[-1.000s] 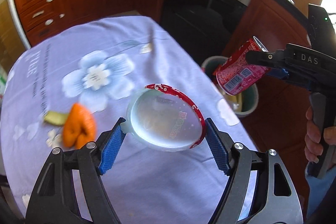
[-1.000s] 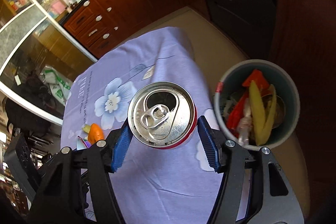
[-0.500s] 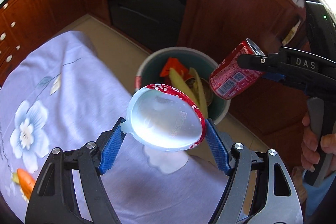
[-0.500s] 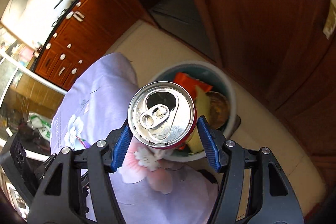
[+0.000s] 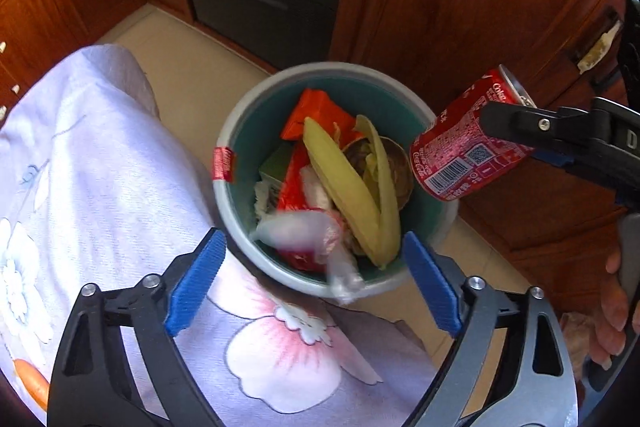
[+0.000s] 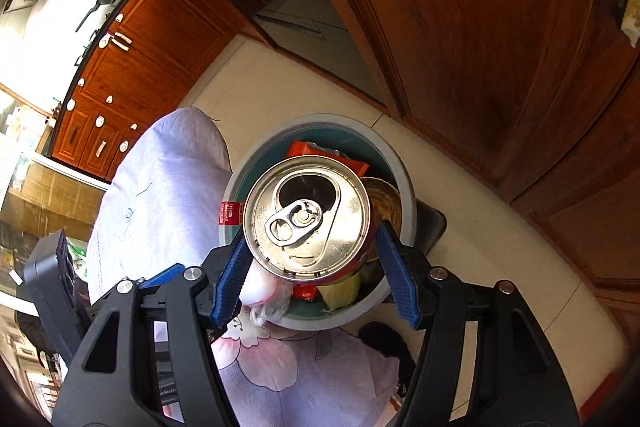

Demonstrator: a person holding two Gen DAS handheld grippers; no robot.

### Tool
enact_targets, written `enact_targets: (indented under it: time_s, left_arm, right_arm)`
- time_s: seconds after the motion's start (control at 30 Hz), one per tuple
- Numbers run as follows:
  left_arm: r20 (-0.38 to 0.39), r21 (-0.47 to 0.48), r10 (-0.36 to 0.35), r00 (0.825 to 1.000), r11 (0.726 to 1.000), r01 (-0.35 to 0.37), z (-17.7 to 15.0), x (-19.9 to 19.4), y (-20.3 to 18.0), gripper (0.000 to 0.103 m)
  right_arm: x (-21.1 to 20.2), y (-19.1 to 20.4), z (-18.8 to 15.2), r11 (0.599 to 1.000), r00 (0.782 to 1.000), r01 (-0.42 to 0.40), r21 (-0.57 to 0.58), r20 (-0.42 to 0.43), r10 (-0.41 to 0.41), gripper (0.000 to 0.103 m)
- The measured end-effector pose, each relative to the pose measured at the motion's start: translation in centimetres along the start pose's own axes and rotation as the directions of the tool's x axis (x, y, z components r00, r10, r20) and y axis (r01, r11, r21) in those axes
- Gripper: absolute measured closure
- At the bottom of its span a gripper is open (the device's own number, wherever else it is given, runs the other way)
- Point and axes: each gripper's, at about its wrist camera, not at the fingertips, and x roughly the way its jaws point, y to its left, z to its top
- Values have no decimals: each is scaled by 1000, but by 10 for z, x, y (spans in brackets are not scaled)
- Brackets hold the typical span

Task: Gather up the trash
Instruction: 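Carry lid and cola can over the teal bin and open both tools, then return both tools to the table toward the orange and yellow peels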

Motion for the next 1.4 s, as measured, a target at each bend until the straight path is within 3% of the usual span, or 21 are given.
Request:
enact_targets:
  time_s: [0.43,0.53,1.4]
  left_arm:
    - [10,-59,-9,1000,998,10,-21,-24,22,7]
    - [13,-70,-13,1000,997,13,-23,-26,25,6]
    - [94,-169,-17,995,985,33,-72,-81,61,6]
  right_arm:
    - [26,26,-3,999,998,-22,-50,-66,19,43]
    - [33,35,-4,997,995,-35,-62,-99,29,28]
    - [7,52,-26,997,995,67,-23,-76,-69,22]
